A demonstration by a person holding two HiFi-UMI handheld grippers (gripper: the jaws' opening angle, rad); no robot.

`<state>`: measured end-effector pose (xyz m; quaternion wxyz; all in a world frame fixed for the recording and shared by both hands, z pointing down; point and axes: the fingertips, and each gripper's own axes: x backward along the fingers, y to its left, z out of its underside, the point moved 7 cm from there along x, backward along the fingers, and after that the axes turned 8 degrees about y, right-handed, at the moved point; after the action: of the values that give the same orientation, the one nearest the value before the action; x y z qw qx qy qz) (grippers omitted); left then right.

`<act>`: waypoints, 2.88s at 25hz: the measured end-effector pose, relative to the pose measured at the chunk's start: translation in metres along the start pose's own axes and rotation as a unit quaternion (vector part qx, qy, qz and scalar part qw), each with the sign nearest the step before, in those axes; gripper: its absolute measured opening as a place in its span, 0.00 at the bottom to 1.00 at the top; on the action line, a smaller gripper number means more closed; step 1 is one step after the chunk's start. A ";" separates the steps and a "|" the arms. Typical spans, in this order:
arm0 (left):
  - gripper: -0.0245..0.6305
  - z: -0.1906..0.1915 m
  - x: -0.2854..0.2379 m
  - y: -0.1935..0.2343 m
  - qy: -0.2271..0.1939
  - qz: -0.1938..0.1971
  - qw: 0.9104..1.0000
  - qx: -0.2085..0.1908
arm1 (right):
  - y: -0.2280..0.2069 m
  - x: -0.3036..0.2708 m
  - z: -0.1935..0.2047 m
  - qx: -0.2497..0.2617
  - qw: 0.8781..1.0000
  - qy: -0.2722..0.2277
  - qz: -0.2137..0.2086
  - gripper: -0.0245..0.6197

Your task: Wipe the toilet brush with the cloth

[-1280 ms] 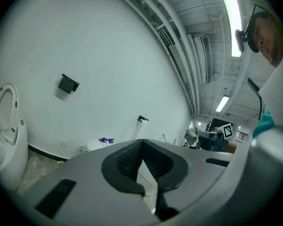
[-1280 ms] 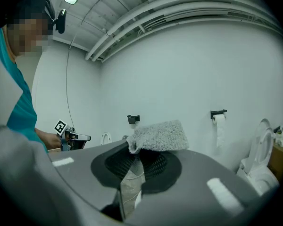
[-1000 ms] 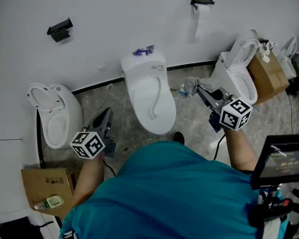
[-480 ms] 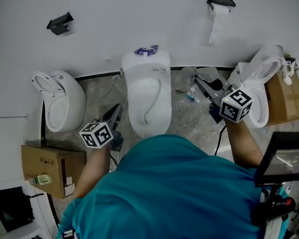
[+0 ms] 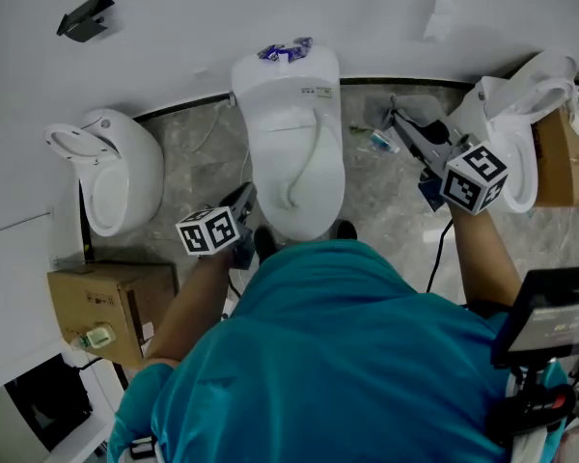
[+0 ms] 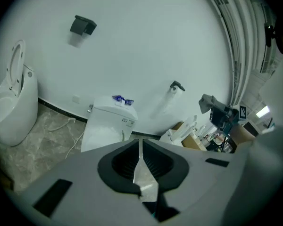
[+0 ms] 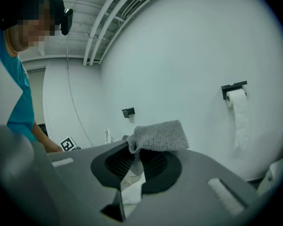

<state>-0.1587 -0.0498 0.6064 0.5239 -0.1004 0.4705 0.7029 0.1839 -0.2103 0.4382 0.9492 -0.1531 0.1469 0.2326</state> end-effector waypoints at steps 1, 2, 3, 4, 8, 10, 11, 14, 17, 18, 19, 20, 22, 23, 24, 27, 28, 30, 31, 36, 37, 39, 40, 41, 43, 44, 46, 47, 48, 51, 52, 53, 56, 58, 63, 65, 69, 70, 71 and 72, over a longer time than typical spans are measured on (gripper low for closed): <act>0.05 0.005 -0.009 0.012 0.020 -0.004 1.000 -0.001 | 0.001 -0.007 0.004 -0.004 1.000 0.004 0.007 0.09; 0.05 0.010 -0.018 0.024 0.041 -0.008 0.999 -0.004 | 0.002 -0.014 0.007 -0.009 1.000 0.008 0.013 0.09; 0.05 0.016 -0.027 0.034 0.063 -0.012 0.998 -0.006 | 0.002 -0.021 0.010 -0.014 1.000 0.010 0.018 0.09; 0.06 0.022 -0.037 0.043 0.085 -0.015 0.996 -0.008 | 0.003 -0.026 0.014 -0.018 0.999 0.014 0.022 0.09; 0.23 0.058 -0.079 0.072 0.168 -0.027 0.985 -0.010 | 0.000 -0.045 0.030 -0.026 0.999 0.036 0.027 0.09; 0.28 0.082 -0.103 0.083 0.204 -0.035 0.978 -0.008 | -0.004 -0.050 0.039 -0.029 0.998 0.046 0.026 0.09; 0.30 0.094 -0.116 0.088 0.218 -0.039 0.975 -0.004 | -0.006 -0.052 0.044 -0.031 0.998 0.052 0.025 0.09; 0.37 0.123 -0.156 0.106 0.243 -0.065 0.968 0.019 | -0.017 -0.056 0.061 -0.032 0.996 0.073 0.025 0.09; 0.48 0.147 -0.197 0.129 0.253 -0.103 0.961 0.048 | -0.034 -0.053 0.083 -0.040 0.994 0.093 0.028 0.09; 0.51 0.154 -0.210 0.136 0.255 -0.114 0.958 0.058 | -0.040 -0.051 0.092 -0.045 0.994 0.099 0.031 0.09; 0.55 0.161 -0.221 0.143 0.259 -0.125 0.956 0.066 | -0.046 -0.048 0.100 -0.049 0.993 0.106 0.034 0.09; 0.58 0.167 -0.230 0.149 0.263 -0.135 0.953 0.070 | -0.051 -0.044 0.108 -0.054 0.991 0.112 0.038 0.09; 0.61 0.176 -0.243 0.158 0.273 -0.155 0.947 0.070 | -0.056 -0.035 0.122 -0.064 0.989 0.124 0.046 0.09; 0.61 0.179 -0.249 0.161 0.277 -0.163 0.945 0.069 | -0.060 -0.029 0.129 -0.069 0.988 0.130 0.049 0.09; 0.61 0.183 -0.254 0.162 0.280 -0.170 0.942 0.069 | -0.063 -0.024 0.135 -0.074 0.987 0.134 0.052 0.09; 0.61 0.190 -0.272 0.164 0.295 -0.194 0.934 0.060 | -0.073 -0.011 0.153 -0.087 0.984 0.145 0.062 0.09; 0.61 0.193 -0.277 0.165 0.305 -0.204 0.929 0.055 | -0.075 -0.008 0.158 -0.091 0.983 0.148 0.065 0.09; 0.61 0.198 -0.283 0.169 0.328 -0.222 0.917 0.046 | -0.077 -0.002 0.166 -0.096 0.981 0.153 0.069 0.09; 0.61 0.199 -0.285 0.172 0.339 -0.232 0.911 0.043 | -0.078 0.001 0.168 -0.098 0.980 0.156 0.071 0.09; 0.30 0.190 -0.281 0.182 0.360 -0.249 0.899 0.036 | -0.081 0.006 0.169 -0.101 0.978 0.163 0.079 0.09; 0.29 0.187 -0.279 0.182 0.360 -0.239 0.901 0.036 | -0.080 0.006 0.167 -0.100 0.978 0.163 0.080 0.09; 0.28 0.179 -0.271 0.181 0.358 -0.215 0.908 0.044 | -0.078 0.002 0.162 -0.096 0.979 0.162 0.078 0.09; 0.28 0.174 -0.265 0.180 0.354 -0.203 0.912 0.047 | -0.075 0.000 0.158 -0.093 0.980 0.160 0.077 0.09; 0.28 0.169 -0.259 0.178 0.347 -0.190 0.917 0.050 | -0.072 -0.003 0.154 -0.090 0.981 0.157 0.075 0.09; 0.28 0.157 -0.246 0.172 0.332 -0.164 0.927 0.062 | -0.063 -0.011 0.143 -0.082 0.983 0.151 0.071 0.09; 0.28 0.150 -0.240 0.169 0.324 -0.151 0.931 0.068 | -0.060 -0.015 0.138 -0.078 0.984 0.147 0.068 0.09; 0.28 0.136 -0.229 0.160 0.310 -0.126 0.939 0.076 | -0.054 -0.024 0.128 -0.068 0.986 0.140 0.061 0.09; 0.28 0.127 -0.222 0.155 0.303 -0.114 0.943 0.078 | -0.051 -0.028 0.121 -0.064 0.987 0.137 0.057 0.09; 0.28 0.118 -0.214 0.149 0.296 -0.101 0.946 0.081 | -0.047 -0.031 0.114 -0.060 0.988 0.133 0.054 0.09; 0.28 0.085 -0.186 0.125 0.267 -0.051 0.958 0.088 | -0.031 -0.040 0.089 -0.044 0.991 0.121 0.044 0.09; 0.28 0.071 -0.176 0.115 0.256 -0.031 0.962 0.090 | -0.025 -0.042 0.080 -0.037 0.992 0.116 0.041 0.09; 0.28 0.057 -0.165 0.104 0.247 -0.009 0.965 0.091 | -0.018 -0.045 0.071 -0.028 0.993 0.110 0.037 0.09; 0.28 0.010 -0.132 0.069 0.226 0.061 0.968 0.091 | 0.002 -0.056 0.038 0.007 0.996 0.093 0.017 0.09; 0.28 -0.024 -0.108 0.045 0.213 0.101 0.968 0.081 | 0.016 -0.064 0.014 0.035 0.996 0.077 0.003 0.09; 0.28 -0.096 -0.050 -0.007 0.175 0.170 0.968 0.048 | 0.058 -0.081 -0.041 0.128 0.990 0.044 -0.038 0.09; 0.28 -0.116 -0.028 -0.025 0.158 0.192 0.968 0.038 | 0.080 -0.086 -0.057 0.170 0.983 0.036 -0.060 0.09; 0.28 -0.147 0.006 -0.060 0.126 0.230 0.965 0.014 | 0.122 -0.096 -0.080 0.261 0.961 0.030 -0.082 0.09; 0.28 -0.151 0.012 -0.066 0.121 0.238 0.964 0.010 | 0.131 -0.100 -0.083 0.283 0.955 0.030 -0.086 0.09; 0.28 -0.154 0.016 -0.072 0.118 0.246 0.962 0.008 | 0.138 -0.104 -0.085 0.303 0.948 0.030 -0.090 0.09; 0.28 -0.156 0.019 -0.077 0.116 0.252 0.961 0.006 | 0.144 -0.108 -0.087 0.322 0.942 0.030 -0.095 0.09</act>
<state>-0.1574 -0.1566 0.4679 0.2721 -0.0559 0.5421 0.7931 0.0045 -0.1628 0.3652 0.9605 0.1404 0.2274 0.0773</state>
